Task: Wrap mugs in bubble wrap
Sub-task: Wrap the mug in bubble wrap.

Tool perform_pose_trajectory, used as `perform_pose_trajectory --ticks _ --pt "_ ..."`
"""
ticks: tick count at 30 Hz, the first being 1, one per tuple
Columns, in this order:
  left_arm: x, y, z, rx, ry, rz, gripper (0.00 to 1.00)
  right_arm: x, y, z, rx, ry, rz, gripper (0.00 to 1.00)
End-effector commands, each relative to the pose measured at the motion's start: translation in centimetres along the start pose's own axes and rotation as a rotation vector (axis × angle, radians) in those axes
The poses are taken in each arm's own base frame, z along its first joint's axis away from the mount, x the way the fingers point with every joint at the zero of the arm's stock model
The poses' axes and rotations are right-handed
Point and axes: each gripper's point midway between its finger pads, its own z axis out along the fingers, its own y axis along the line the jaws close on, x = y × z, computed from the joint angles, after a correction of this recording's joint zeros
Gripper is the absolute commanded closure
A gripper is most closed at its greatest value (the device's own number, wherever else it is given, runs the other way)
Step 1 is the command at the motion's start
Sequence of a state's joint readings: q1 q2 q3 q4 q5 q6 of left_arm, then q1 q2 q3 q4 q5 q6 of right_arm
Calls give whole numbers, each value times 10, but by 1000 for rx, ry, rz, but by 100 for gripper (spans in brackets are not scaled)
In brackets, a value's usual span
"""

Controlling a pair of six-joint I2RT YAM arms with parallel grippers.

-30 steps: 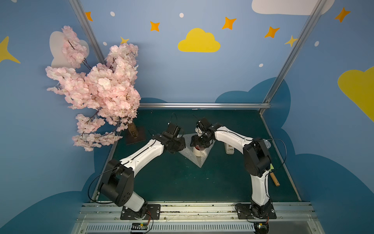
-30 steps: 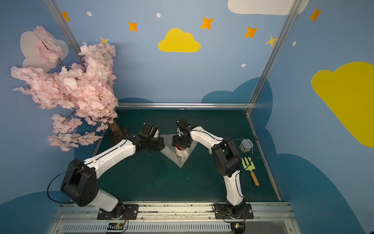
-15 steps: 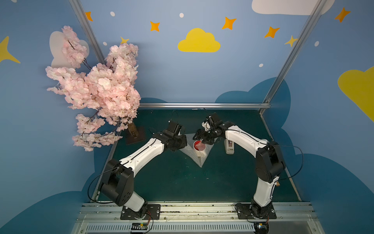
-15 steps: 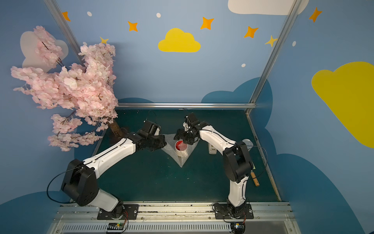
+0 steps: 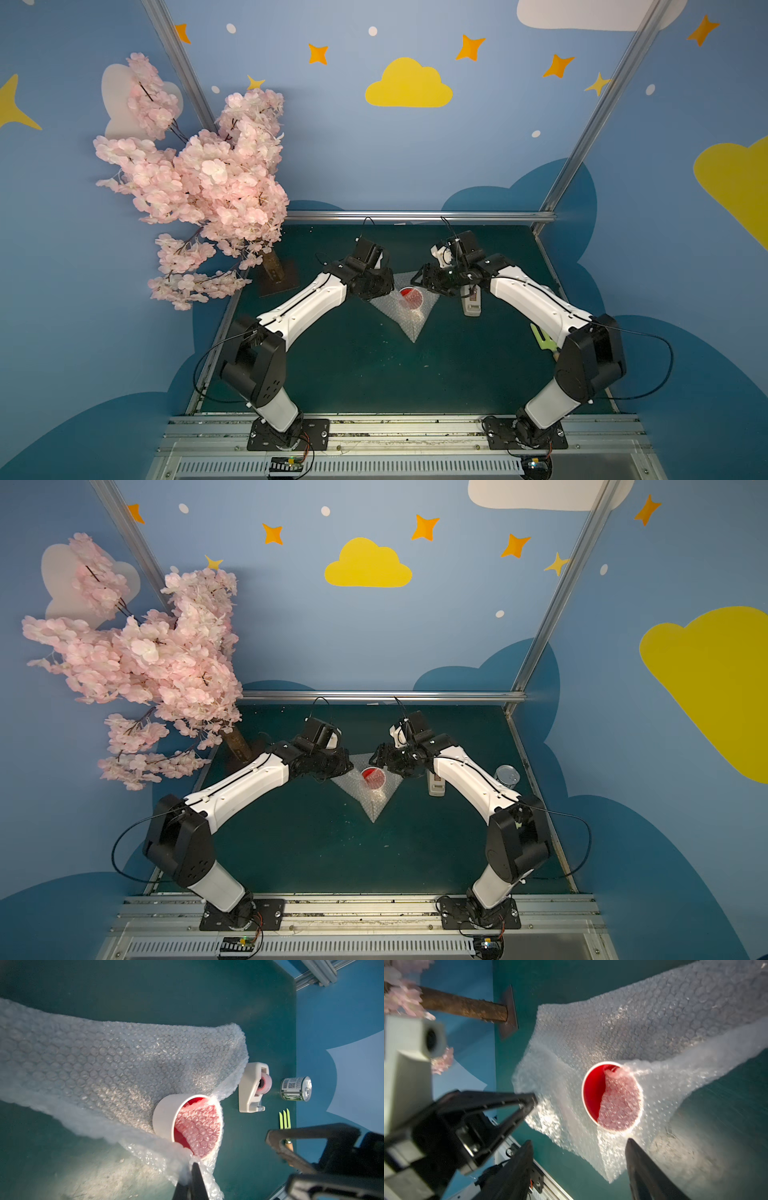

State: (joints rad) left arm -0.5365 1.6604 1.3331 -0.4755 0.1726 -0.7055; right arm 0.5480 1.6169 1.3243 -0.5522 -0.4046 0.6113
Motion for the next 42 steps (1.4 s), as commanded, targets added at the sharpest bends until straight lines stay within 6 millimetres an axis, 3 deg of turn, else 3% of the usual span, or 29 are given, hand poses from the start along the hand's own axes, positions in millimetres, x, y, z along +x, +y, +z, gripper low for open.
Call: perform_pose_trajectory --ticks 1,10,14,20,24,26,27,30,33,35,37,42 --pt "-2 -13 6 21 34 28 97 14 -1 0 -4 5 -112 32" --pt "-6 -29 23 39 67 47 97 21 8 24 55 2 -281 31" --pt "-7 -31 20 44 62 51 97 12 4 36 101 -2 -287 39" --pt "-7 -31 18 50 52 47 97 8 3 49 111 5 -300 62" --pt "-7 -31 18 54 49 46 97 7 4 50 106 -6 -303 95" --pt "-4 -35 17 74 67 48 97 7 4 50 107 -6 -297 100" --pt "-4 -35 16 71 64 50 91 7 2 50 113 -6 -289 100" --pt "-10 -26 3 9 17 63 41 8 -7 52 133 -1 -248 100" --pt "-14 -13 -24 -90 -95 121 18 7 -17 53 160 0 -204 100" --pt "-7 -10 -36 -131 -132 186 15 8 -23 55 180 7 -182 100" --pt "7 -6 -35 -125 -100 195 17 7 -30 58 201 22 -157 100" --pt "52 4 -10 -109 55 183 30 10 -44 65 257 68 -122 100"
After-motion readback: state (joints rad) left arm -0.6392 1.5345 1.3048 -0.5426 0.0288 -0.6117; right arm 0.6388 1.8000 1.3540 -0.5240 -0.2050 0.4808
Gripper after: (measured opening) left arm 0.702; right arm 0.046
